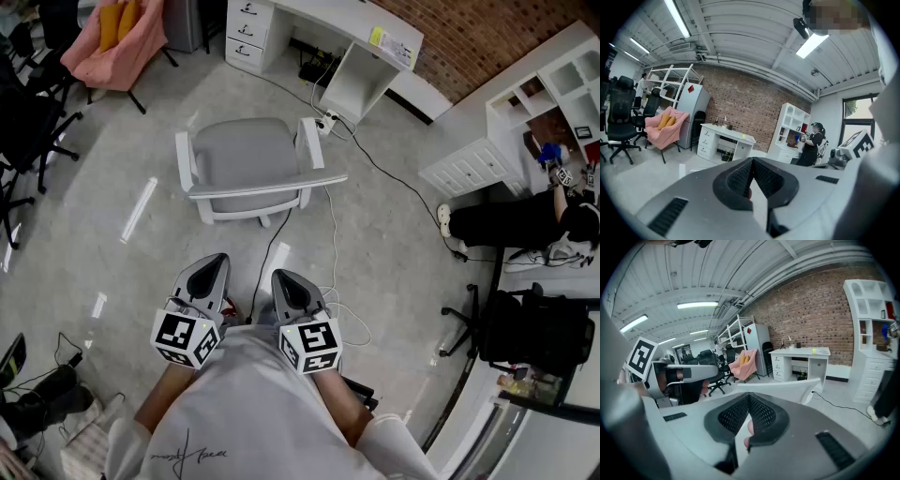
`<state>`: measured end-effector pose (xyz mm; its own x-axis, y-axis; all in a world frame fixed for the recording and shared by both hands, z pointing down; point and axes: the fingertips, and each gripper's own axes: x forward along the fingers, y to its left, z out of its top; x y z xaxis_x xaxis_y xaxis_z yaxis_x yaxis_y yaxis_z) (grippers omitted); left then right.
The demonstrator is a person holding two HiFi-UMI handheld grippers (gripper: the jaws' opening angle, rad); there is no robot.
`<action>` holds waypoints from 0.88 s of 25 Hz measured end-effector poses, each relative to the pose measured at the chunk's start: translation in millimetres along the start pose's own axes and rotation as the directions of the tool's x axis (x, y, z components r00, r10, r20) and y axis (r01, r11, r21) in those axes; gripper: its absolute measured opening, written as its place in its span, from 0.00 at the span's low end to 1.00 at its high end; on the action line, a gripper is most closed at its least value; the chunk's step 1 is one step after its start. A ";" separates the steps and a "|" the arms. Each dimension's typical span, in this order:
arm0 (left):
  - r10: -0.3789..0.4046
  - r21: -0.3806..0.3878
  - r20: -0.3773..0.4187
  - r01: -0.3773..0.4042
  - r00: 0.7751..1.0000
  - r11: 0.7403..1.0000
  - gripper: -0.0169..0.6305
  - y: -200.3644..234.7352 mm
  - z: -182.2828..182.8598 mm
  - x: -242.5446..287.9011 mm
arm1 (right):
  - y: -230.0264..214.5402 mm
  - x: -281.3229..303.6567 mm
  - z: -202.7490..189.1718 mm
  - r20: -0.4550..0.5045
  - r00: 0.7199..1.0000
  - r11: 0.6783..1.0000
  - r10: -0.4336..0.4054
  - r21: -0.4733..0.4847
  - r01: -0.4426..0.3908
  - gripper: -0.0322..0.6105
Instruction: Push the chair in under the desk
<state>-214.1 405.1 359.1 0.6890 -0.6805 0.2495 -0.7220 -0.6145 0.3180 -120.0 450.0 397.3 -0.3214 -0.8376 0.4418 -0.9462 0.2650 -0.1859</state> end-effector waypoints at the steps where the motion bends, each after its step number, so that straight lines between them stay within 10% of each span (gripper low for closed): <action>1: 0.005 0.003 -0.004 -0.005 1.000 1.000 0.03 0.2 -1.6 -1.0 | 1.2 -1.4 -0.5 0.000 1.000 1.000 0.001 -0.002 -0.001 0.09; 22: 0.042 0.044 -0.019 -0.041 0.999 0.998 0.03 25.9 -15.4 -34.4 | 34.0 -1.6 -7.2 -0.013 0.999 0.999 -0.050 -0.002 0.050 0.09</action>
<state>-255.5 418.8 372.8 0.6593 -0.6977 0.2803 -0.7517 -0.6031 0.2669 -152.0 463.8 396.6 -0.2738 -0.8434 0.4623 -0.9612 0.2233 -0.1619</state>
